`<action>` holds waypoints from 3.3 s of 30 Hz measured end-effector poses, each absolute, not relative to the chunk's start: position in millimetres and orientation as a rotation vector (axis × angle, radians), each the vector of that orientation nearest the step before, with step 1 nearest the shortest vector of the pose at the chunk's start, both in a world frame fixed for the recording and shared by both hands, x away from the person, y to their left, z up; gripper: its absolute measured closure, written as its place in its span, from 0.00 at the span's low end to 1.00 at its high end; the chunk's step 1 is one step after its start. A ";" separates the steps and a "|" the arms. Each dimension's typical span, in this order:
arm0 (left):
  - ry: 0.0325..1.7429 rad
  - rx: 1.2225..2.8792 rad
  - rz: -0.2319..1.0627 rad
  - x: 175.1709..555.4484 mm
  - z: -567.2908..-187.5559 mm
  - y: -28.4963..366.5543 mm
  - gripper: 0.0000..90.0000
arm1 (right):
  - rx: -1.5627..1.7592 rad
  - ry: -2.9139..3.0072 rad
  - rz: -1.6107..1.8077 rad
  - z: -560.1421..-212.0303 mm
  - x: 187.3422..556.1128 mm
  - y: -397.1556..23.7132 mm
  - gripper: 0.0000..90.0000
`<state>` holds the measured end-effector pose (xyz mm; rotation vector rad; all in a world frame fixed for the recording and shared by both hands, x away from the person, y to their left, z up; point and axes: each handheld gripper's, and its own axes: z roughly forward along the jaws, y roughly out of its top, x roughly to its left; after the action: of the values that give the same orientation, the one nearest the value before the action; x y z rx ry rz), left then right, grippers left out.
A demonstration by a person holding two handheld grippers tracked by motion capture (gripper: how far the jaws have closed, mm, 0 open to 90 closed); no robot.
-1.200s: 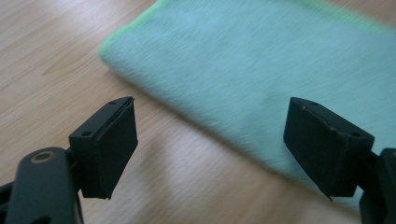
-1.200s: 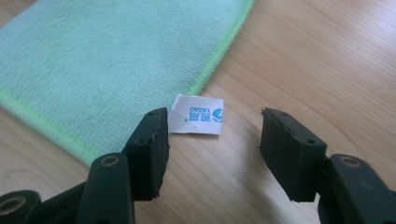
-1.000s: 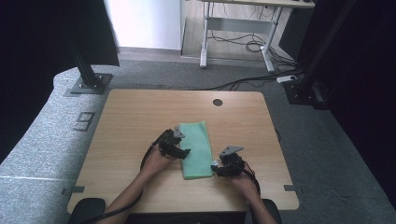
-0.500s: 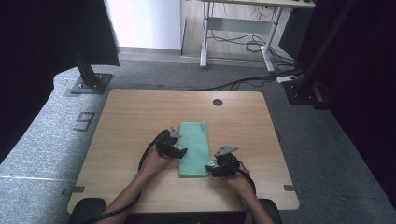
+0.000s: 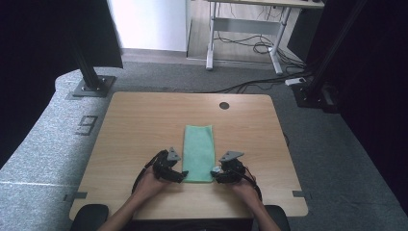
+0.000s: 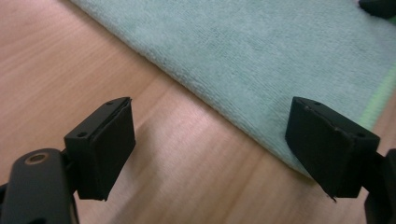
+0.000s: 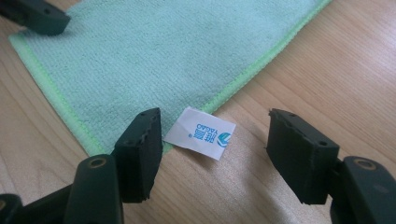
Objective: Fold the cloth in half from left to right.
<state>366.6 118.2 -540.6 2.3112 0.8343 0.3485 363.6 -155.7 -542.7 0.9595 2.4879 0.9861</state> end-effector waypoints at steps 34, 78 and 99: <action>0.951 2.213 0.358 402.3 -547.9 145.9 0.15 | 1.026 2.444 1.023 -545.7 405.7 -137.3 0.41; 0.975 2.260 0.400 349.6 -540.7 195.1 0.00 | 1.091 2.408 0.979 -539.6 360.6 -190.7 0.00; 0.990 2.247 0.365 354.4 -549.1 194.4 0.00 | 1.101 2.393 1.010 -556.5 361.2 -192.4 0.00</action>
<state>354.4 194.4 -549.1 2.2474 0.9901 0.3646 361.2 -192.4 -556.5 1.1011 2.3925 1.0096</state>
